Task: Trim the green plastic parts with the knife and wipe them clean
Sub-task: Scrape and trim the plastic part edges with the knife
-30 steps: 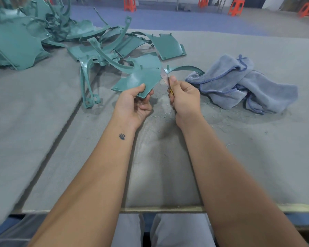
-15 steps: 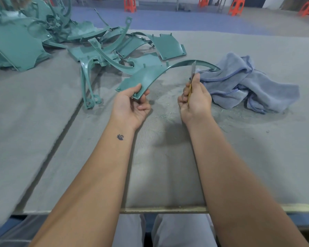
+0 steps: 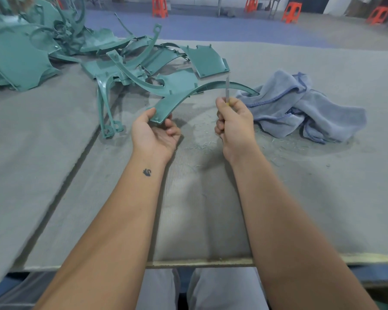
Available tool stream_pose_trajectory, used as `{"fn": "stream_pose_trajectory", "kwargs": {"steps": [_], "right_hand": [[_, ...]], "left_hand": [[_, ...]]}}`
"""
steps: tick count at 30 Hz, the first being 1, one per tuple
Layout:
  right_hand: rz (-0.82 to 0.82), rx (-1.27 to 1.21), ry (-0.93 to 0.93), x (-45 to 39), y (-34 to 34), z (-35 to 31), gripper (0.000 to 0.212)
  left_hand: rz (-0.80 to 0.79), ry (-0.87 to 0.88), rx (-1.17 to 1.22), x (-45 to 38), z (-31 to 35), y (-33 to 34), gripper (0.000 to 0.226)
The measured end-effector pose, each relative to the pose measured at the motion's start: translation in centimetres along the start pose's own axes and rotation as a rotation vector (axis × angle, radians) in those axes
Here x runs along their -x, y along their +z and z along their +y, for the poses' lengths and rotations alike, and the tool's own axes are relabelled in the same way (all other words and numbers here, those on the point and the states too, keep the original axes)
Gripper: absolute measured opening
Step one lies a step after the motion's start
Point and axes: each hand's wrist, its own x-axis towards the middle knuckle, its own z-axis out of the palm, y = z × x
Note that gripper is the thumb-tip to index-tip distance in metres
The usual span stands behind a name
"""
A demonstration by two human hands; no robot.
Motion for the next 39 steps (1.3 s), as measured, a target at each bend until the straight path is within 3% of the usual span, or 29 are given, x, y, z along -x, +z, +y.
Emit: {"fn": "stream_pose_trajectory", "kwargs": {"steps": [2, 4, 6, 8, 13, 17, 20, 24, 31, 34, 39], "right_hand": [[0.08, 0.016, -0.055, 0.0, 0.1, -0.2, 0.015], [0.16, 0.052, -0.149, -0.1, -0.1, -0.2, 0.035], [0.147, 0.108, -0.256, 0.0, -0.3, 0.0, 0.054], [0.112, 0.168, -0.319, 0.1, -0.3, 0.3, 0.059], [0.197, 0.264, -0.361, -0.4, -0.2, 0.2, 0.021], [0.168, 0.305, -0.309, -0.7, 0.0, 0.7, 0.011], [0.16, 0.302, -0.289, -0.6, 0.1, 0.9, 0.007], [0.088, 0.237, -0.271, -0.2, 0.2, 0.4, 0.018], [0.027, -0.033, -0.054, -0.2, -0.1, -0.3, 0.017], [-0.008, -0.005, -0.017, -0.1, 0.3, -0.1, 0.031], [0.056, 0.132, -0.046, 0.2, 0.6, 0.1, 0.009]], "left_hand": [[-0.009, -0.002, 0.002, 0.1, 0.0, 0.0, 0.017], [-0.011, 0.005, 0.025, 0.0, 0.0, 0.0, 0.017], [-0.002, 0.022, 0.052, -0.1, 0.0, -0.2, 0.018], [-0.015, 0.032, 0.052, -0.1, 0.1, -0.4, 0.011], [-0.059, 0.03, 0.093, 0.2, 0.5, -0.7, 0.007], [-0.058, 0.139, 0.26, 0.2, 0.6, -0.6, 0.051], [-0.114, 0.098, 0.207, -0.1, 0.6, -0.6, 0.079], [-0.135, -0.002, 0.056, -0.4, -0.2, -0.3, 0.061], [-0.126, -0.078, 0.094, -0.3, -0.8, 0.3, 0.022], [-0.135, -0.083, 0.159, 0.0, -0.8, 0.4, 0.023], [-0.128, -0.061, 0.211, -0.1, -0.8, 0.3, 0.025]]}}
